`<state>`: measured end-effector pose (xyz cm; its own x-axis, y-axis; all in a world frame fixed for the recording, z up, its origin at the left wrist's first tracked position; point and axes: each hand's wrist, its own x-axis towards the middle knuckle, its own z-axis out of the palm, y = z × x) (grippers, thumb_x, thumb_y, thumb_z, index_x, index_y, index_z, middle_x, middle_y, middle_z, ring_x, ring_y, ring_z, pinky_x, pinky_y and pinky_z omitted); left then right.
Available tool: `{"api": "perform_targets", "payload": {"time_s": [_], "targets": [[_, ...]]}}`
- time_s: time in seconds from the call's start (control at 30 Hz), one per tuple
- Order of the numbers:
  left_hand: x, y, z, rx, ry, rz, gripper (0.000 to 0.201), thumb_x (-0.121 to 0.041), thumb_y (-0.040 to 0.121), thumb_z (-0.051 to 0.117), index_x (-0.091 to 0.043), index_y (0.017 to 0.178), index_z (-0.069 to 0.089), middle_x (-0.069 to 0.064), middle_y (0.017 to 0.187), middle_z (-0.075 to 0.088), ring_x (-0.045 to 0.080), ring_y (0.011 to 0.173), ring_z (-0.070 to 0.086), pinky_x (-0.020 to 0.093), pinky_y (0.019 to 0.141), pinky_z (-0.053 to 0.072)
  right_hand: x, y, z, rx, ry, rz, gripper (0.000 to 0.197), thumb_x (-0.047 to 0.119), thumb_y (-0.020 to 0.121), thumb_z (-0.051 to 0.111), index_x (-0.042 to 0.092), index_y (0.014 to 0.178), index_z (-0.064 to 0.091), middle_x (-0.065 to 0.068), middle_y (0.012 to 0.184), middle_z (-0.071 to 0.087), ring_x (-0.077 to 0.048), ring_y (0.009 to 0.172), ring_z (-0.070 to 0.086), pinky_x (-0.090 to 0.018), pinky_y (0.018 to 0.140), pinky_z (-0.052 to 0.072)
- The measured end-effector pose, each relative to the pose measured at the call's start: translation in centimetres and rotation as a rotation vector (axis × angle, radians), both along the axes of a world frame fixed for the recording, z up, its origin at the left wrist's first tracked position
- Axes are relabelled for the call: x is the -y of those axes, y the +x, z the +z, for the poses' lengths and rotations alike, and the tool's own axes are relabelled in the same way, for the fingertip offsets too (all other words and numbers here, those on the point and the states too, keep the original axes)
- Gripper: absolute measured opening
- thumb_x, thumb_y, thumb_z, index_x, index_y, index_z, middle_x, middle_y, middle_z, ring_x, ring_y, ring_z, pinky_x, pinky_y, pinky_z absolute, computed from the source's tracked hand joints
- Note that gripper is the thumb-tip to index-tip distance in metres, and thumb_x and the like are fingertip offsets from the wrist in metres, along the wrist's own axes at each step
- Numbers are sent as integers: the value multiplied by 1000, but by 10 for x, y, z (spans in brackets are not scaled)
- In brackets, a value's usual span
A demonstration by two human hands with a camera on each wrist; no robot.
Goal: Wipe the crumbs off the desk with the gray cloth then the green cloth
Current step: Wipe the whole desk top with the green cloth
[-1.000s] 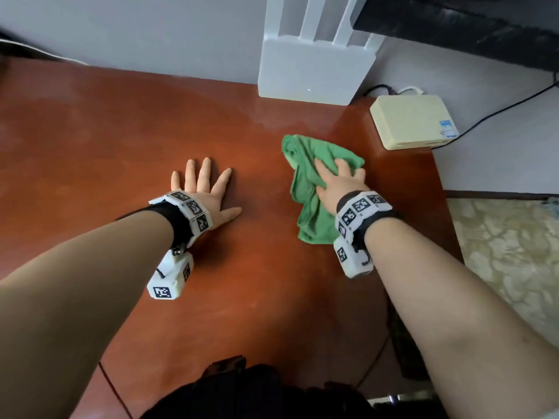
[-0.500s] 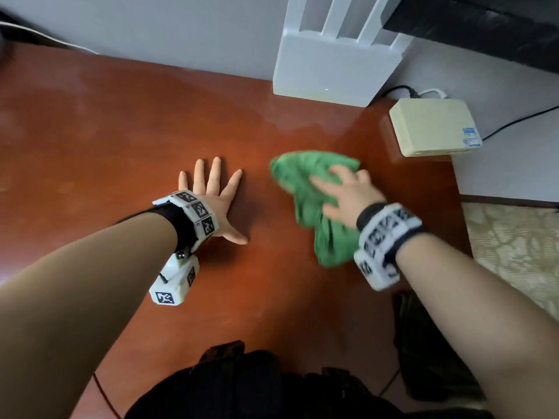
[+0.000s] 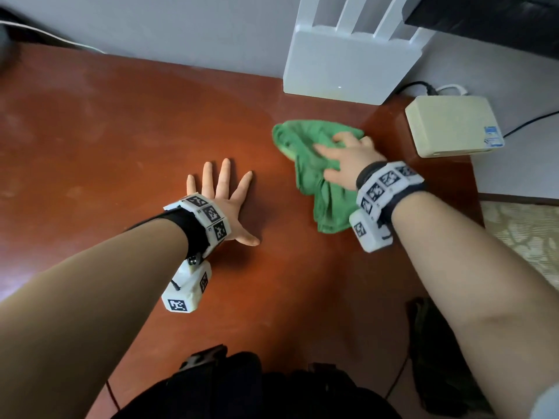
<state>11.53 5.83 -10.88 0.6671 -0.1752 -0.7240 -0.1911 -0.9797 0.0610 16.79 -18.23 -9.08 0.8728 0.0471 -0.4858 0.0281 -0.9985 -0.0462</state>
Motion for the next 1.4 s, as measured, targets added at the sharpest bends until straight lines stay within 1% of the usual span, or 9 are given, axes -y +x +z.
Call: {"api": "perform_targets", "payload": {"time_s": [0.13, 0.23, 0.53, 0.73, 0.87, 1.0, 1.1, 1.23, 1.4], "targets": [[1, 0, 0, -6, -2, 5, 127, -70, 62, 66, -39, 139, -30, 3, 145, -43, 32, 134, -37, 56, 110, -16, 37, 32, 2, 36, -93, -386, 56, 44, 91, 41, 40, 144, 25, -2, 154, 14, -39, 136, 23, -47, 113, 25], [0, 1, 0, -8, 2, -1, 127, -70, 63, 66, -38, 139, -30, 4, 145, -43, 34, 134, -35, 57, 110, -14, 40, 41, 4, 13, -145, -446, 59, 44, 91, 39, 36, 146, 23, -7, 153, 14, -41, 135, 27, -48, 113, 26], [0, 2, -3, 12, 24, -17, 129, -74, 60, 65, -37, 140, -29, 5, 146, -41, 35, 135, -34, 58, 109, -13, -55, 9, 0, -11, 23, 129, 55, 39, 91, 45, 42, 143, 26, 1, 152, 16, -37, 132, 20, -39, 100, 38], [0, 4, -2, -16, 25, -31, 127, -75, 62, 62, -37, 138, -32, 6, 145, -43, 36, 134, -35, 58, 109, -12, 24, 26, 15, 25, -143, -272, 54, 41, 93, 43, 31, 144, 30, -11, 151, 21, -38, 134, 27, -42, 111, 26], [-1, 5, -1, -36, 30, -43, 127, -75, 62, 61, -35, 138, -33, 7, 144, -44, 38, 134, -34, 59, 108, -13, 46, 23, 18, -32, -201, -412, 58, 43, 92, 42, 32, 146, 26, -12, 152, 18, -38, 133, 34, -44, 109, 31], [-1, 5, -3, -25, 23, -50, 127, -75, 62, 62, -35, 139, -31, 7, 144, -43, 39, 134, -33, 60, 108, -12, 1, 5, 11, 21, -69, -232, 56, 40, 89, 48, 39, 143, 31, -5, 151, 19, -36, 131, 29, -39, 107, 31], [-5, 3, -2, 9, -35, -60, 122, -73, 66, 61, -37, 140, -28, 7, 146, -40, 37, 136, -31, 58, 109, -12, -39, -10, 3, -18, -53, -34, 56, 41, 92, 42, 45, 144, 20, 3, 156, 9, -35, 136, 15, -43, 108, 27], [-34, 11, -2, 124, -114, -68, 105, -65, 77, 56, -35, 145, -17, 4, 153, -26, 27, 142, -21, 45, 115, -8, -53, -15, -3, -66, -104, -35, 60, 64, 90, 27, 50, 143, 3, 13, 157, -10, -35, 141, 2, -48, 111, 15], [-100, 43, 7, 196, -30, 268, 114, -75, 67, 58, -36, 145, -16, 4, 155, -22, 28, 142, -20, 48, 115, -5, -85, -8, -7, -40, -107, 84, 62, 65, 90, 25, 48, 144, -1, 10, 157, -13, -37, 140, 1, -48, 111, 16]]}}
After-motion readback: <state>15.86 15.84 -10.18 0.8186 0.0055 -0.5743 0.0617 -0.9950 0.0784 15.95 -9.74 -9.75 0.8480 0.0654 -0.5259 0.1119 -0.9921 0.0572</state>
